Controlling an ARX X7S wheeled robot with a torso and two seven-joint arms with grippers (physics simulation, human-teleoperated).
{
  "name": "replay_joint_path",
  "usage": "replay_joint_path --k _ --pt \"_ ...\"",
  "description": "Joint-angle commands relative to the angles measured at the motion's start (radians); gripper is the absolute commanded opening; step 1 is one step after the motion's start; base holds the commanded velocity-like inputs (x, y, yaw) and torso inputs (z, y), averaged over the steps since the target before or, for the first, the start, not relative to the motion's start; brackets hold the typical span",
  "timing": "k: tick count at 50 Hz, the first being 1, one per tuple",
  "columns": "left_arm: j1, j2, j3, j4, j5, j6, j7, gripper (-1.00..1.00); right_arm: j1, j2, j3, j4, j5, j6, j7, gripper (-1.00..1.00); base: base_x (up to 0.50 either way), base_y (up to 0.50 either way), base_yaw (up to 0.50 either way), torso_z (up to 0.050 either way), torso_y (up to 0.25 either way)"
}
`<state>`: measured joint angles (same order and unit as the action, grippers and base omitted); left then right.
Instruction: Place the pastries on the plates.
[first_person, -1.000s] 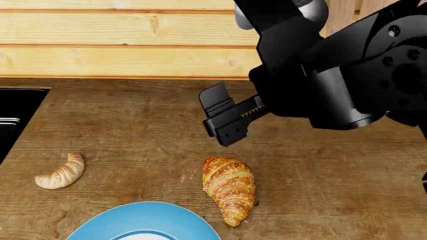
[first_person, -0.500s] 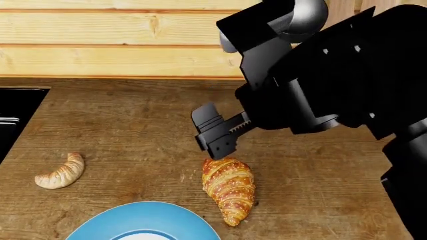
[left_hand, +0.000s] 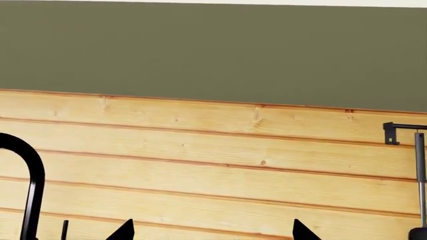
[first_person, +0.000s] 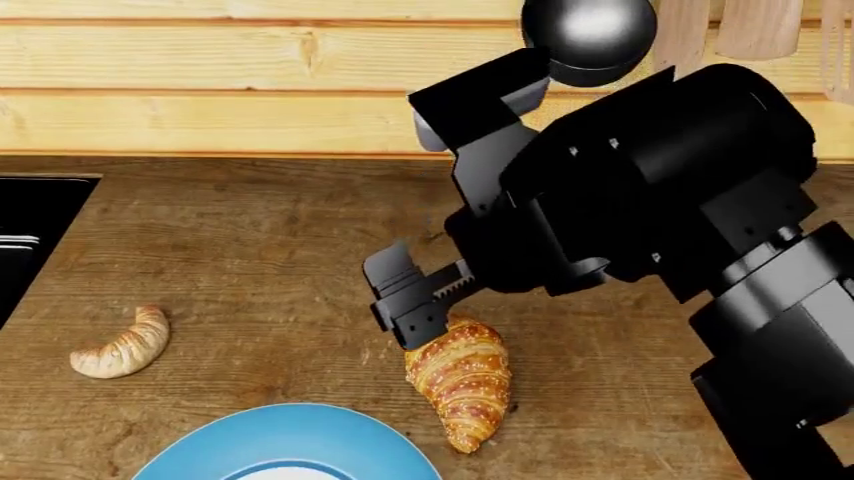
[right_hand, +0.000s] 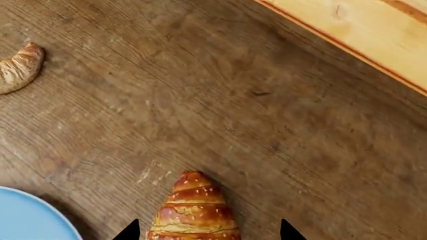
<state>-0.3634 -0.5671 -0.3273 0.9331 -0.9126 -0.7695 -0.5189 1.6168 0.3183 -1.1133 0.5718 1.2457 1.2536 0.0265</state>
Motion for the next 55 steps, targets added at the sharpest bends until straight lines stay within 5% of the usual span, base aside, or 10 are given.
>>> replay_joint_path --k 1,53,54,55 --pt "0.006 -0.003 0.002 0.007 -0.008 0.002 -0.009 1.00 -0.034 -0.028 -0.019 0.031 -0.014 -0.028 -0.022 1.00 0.00 0.00 0.00 0.000 0.000" --pt "0.016 -0.040 -0.009 0.036 -0.078 0.009 -0.060 1.00 -0.174 -0.012 -0.050 0.039 -0.007 -0.049 0.015 1.00 0.00 0.00 0.00 0.000 0.000" --pt "0.016 -0.040 -0.009 0.034 -0.078 0.010 -0.060 1.00 -0.175 -0.012 -0.048 0.036 -0.005 -0.046 0.022 -1.00 0.00 0.00 0.00 0.000 0.000" --pt "0.016 -0.041 -0.009 0.032 -0.076 0.011 -0.060 1.00 -0.175 -0.011 -0.048 0.032 -0.003 -0.044 0.021 -1.00 0.00 0.00 0.00 0.000 0.000"
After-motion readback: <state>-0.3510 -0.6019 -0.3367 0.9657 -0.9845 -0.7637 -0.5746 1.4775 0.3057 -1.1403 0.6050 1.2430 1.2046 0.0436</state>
